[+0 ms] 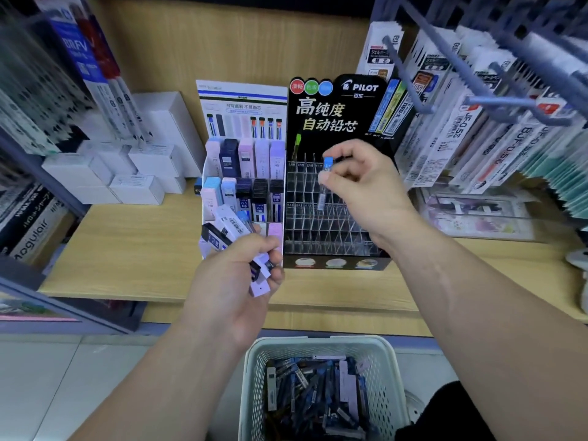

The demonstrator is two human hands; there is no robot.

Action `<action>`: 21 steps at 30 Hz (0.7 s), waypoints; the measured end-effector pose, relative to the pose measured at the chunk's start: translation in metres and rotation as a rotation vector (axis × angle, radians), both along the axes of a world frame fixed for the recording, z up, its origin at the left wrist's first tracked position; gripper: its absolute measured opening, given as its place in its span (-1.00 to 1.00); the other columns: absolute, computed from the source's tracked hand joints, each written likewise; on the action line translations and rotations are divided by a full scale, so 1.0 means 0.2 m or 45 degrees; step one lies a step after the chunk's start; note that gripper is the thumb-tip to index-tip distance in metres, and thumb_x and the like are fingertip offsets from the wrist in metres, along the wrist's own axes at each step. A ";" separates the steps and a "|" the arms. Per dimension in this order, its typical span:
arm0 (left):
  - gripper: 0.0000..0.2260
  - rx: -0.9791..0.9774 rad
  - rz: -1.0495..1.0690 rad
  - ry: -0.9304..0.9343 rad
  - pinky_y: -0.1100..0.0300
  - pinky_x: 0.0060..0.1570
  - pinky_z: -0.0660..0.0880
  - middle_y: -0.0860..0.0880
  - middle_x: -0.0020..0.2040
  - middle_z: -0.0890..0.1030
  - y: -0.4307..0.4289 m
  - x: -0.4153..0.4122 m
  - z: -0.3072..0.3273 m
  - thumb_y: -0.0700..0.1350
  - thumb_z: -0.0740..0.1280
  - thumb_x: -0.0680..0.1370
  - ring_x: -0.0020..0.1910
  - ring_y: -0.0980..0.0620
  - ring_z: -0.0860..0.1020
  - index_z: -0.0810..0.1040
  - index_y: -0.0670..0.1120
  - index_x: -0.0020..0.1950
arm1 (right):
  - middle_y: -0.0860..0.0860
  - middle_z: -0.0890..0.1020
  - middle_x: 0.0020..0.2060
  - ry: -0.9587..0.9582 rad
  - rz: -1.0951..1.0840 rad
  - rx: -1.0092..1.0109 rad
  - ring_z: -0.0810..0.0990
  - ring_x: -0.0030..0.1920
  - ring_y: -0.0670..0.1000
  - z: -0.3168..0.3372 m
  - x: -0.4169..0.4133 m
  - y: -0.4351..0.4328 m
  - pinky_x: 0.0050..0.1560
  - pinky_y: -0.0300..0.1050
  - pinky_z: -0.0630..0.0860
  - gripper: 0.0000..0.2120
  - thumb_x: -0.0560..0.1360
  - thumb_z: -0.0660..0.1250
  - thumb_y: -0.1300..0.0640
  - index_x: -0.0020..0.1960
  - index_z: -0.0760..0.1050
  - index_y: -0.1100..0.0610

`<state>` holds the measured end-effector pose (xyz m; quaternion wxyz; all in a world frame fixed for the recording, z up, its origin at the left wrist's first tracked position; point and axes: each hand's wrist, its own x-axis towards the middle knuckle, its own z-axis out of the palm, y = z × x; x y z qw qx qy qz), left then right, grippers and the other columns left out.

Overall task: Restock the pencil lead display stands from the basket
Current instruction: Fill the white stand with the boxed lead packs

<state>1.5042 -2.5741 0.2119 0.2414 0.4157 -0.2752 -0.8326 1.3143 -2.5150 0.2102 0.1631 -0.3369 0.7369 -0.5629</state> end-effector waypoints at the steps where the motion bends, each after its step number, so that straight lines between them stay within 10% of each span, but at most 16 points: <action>1: -0.86 0.008 0.001 0.011 0.20 -0.31 0.40 -0.13 -0.19 0.55 -0.01 0.00 0.01 -0.37 0.34 0.48 -0.33 0.02 0.48 0.52 -0.19 -0.01 | -0.05 0.67 -0.30 0.057 -0.036 -0.026 0.50 -0.31 -0.15 -0.01 0.00 -0.01 -0.20 -0.35 0.45 -0.83 0.53 0.46 0.21 0.03 0.56 -0.01; 9: -0.66 0.018 -0.065 0.002 0.21 -0.37 0.39 -0.11 -0.26 0.59 -0.04 0.00 0.03 -0.35 0.28 0.52 -0.36 0.00 0.50 0.64 -0.13 -0.41 | -0.12 0.68 -0.29 0.420 -0.117 -0.008 0.62 -0.22 -0.11 -0.06 -0.03 -0.07 -0.11 -0.30 0.50 -0.89 0.54 0.46 0.16 0.00 0.57 -0.01; 21: -0.84 0.026 -0.061 -0.028 0.25 -0.41 0.38 -0.10 -0.28 0.58 -0.05 0.02 0.04 -0.36 0.22 0.51 -0.40 0.03 0.50 0.54 -0.15 -0.13 | -0.05 0.64 -0.08 1.026 -0.142 0.179 0.51 0.00 0.10 -0.14 -0.03 -0.11 -0.04 -0.14 0.36 -0.88 0.41 0.56 0.15 -0.06 0.69 0.07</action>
